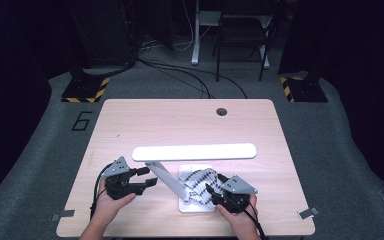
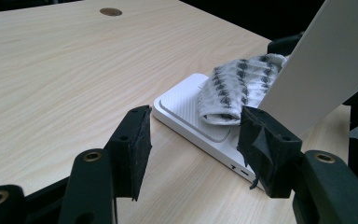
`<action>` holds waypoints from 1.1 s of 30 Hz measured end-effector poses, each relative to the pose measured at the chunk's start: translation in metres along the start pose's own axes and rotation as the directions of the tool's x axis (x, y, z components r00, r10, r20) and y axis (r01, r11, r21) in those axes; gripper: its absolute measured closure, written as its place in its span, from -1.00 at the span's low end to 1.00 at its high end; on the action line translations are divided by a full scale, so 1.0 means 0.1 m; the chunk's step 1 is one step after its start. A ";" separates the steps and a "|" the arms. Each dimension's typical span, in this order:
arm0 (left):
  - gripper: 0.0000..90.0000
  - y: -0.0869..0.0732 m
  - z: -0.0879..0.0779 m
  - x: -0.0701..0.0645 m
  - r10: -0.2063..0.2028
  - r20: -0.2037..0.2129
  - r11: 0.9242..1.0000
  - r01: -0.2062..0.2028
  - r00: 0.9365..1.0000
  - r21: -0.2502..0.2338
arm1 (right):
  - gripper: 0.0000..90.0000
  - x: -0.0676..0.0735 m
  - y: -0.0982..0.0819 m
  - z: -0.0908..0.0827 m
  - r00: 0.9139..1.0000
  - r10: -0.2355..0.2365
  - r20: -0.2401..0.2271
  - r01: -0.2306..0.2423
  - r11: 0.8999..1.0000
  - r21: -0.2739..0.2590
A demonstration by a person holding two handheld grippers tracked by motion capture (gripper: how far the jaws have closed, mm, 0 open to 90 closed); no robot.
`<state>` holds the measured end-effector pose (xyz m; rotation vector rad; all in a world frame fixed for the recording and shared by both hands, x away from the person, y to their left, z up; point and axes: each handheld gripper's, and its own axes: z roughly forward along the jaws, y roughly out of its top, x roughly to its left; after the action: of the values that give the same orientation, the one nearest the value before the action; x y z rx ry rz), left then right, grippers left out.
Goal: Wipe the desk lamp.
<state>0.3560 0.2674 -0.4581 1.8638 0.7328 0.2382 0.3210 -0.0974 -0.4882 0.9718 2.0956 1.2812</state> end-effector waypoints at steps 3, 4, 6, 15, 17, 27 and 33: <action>-0.04 0.00 0.00 0.00 0.000 -0.002 1.000 0.000 1.000 0.000 | -0.07 0.01 -0.07 0.05 1.000 0.001 -0.001 -0.001 1.000 0.030; -0.04 0.00 0.00 0.00 0.001 -0.002 1.000 -0.001 1.000 0.001 | -0.07 0.01 -0.09 0.06 1.000 0.006 -0.003 -0.006 0.999 0.043; -0.04 0.00 0.01 0.00 0.000 0.000 1.000 0.000 1.000 0.002 | -0.07 0.01 -0.13 0.11 1.000 0.001 -0.010 0.000 0.998 0.064; -0.06 -0.02 0.01 0.01 -0.003 -0.001 1.000 0.003 1.000 0.006 | 0.08 0.01 -0.23 0.20 0.999 0.007 -0.041 -0.002 0.992 0.125; -0.07 -0.02 0.01 0.01 -0.006 0.000 1.000 0.006 1.000 0.000 | 0.13 0.01 -0.25 0.21 0.999 0.004 -0.050 0.003 0.993 0.120; -0.08 -0.02 0.01 0.03 0.001 -0.009 1.000 -0.001 1.000 0.003 | 0.64 0.04 -0.23 0.16 0.997 -0.017 -0.075 0.024 0.996 0.090; -0.11 0.02 0.04 0.08 -0.032 -0.021 0.999 0.032 0.999 -0.011 | 0.65 -0.05 -0.08 0.16 0.996 0.008 -0.090 -0.006 1.000 0.025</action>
<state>0.3651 0.2685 -0.4595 1.8405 0.7739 0.2415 0.3333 -0.0948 -0.5023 0.9484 2.1829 1.3283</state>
